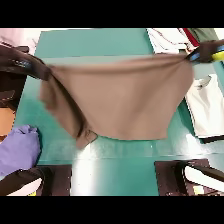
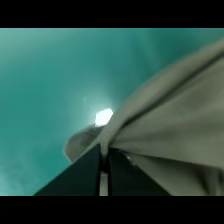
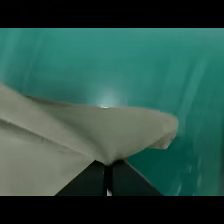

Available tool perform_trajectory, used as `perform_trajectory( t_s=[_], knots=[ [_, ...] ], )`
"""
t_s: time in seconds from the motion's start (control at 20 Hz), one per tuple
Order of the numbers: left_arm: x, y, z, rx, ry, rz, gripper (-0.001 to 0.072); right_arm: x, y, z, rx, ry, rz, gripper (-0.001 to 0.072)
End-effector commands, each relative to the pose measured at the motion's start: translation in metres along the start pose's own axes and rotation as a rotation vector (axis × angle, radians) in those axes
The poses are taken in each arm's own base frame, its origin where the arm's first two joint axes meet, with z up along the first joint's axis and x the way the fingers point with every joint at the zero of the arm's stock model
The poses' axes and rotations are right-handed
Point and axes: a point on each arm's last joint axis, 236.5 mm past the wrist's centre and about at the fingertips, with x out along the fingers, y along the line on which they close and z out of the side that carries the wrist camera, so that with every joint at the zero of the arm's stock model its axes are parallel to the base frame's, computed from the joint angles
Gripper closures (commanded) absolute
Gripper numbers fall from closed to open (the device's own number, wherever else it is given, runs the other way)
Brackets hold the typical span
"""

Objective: Fold the shirts.

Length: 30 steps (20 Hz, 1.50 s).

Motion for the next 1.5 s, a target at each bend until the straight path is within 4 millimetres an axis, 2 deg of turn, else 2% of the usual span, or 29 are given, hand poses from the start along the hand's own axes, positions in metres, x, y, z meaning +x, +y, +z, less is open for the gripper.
perform_trajectory(
  t_s=[0.0,0.1,0.15,0.2,0.25,0.35,0.4,0.45,0.55,0.6,0.85,1.0,1.15,1.25,1.4,1.45],
  knots=[
    [0.127,-0.004,-0.031,0.1,0.151,0.033,0.0678,0.108,-0.031,-0.027,0.033,0.2,-0.041,0.0694],
    [0.16,0.006,-0.031,0.122,0.188,0.077,0.0676,0.134,-0.038,-0.016,0.053,0.213,-0.021,0.0691],
    [0.165,0.011,-0.029,0.094,0.193,0.081,0.063,0.14,-0.039,-0.008,0.057,0.207,-0.01,0.0568],
    [0.163,0.021,-0.024,0.048,0.181,0.096,0.0316,0.141,-0.038,0.003,0.059,0.193,0.004,0.0311],
    [0.157,0.035,-0.021,-0.004,0.179,0.115,0.0128,0.136,-0.039,0.011,0.056,0.183,0.007,0.0249],
    [0.131,0.068,-0.033,-0.136,0.251,0.146,0.0132,0.119,-0.035,0.022,0.049,0.172,0.027,0.0254],
    [0.118,0.073,-0.043,-0.23,0.288,0.119,0.0131,0.108,-0.033,0.021,0.041,0.172,0.025,0.0263],
    [0.109,0.067,-0.05,-0.301,0.302,0.054,0.0132,0.099,-0.031,0.02,0.035,0.166,0.024,0.0263],
    [0.095,0.042,-0.062,-0.391,0.294,-0.09,0.0132,0.085,-0.024,0.014,0.026,0.137,0.02,0.0263],
    [0.089,0.03,-0.076,-0.405,0.296,-0.115,0.0131,0.078,-0.02,0.007,0.027,0.129,0.019,0.0263],
    [0.087,-0.029,-0.18,-0.534,0.382,-0.189,0.0131,0.058,-0.008,-0.035,0.042,0.12,0.014,0.0263],
    [0.097,-0.067,-0.215,-0.632,0.416,-0.279,0.013,0.055,-0.007,-0.047,0.051,0.081,0.004,0.0263],
    [0.114,-0.081,-0.231,-0.7,0.41,-0.304,0.0131,0.052,-0.005,-0.06,0.056,0.074,0.001,0.0262],
    [0.123,-0.086,-0.223,-0.755,0.352,-0.328,0.0132,0.052,-0.005,-0.065,0.06,0.082,0.002,0.0263],
    [0.124,-0.099,-0.207,-0.765,0.283,-0.413,0.0133,0.052,-0.005,-0.065,0.06,0.081,0.002,0.0263],
    [0.123,-0.102,-0.204,-0.768,0.279,-0.428,0.0173,0.052,-0.005,-0.065,0.06,0.081,0.002,0.0263]
  ],
)
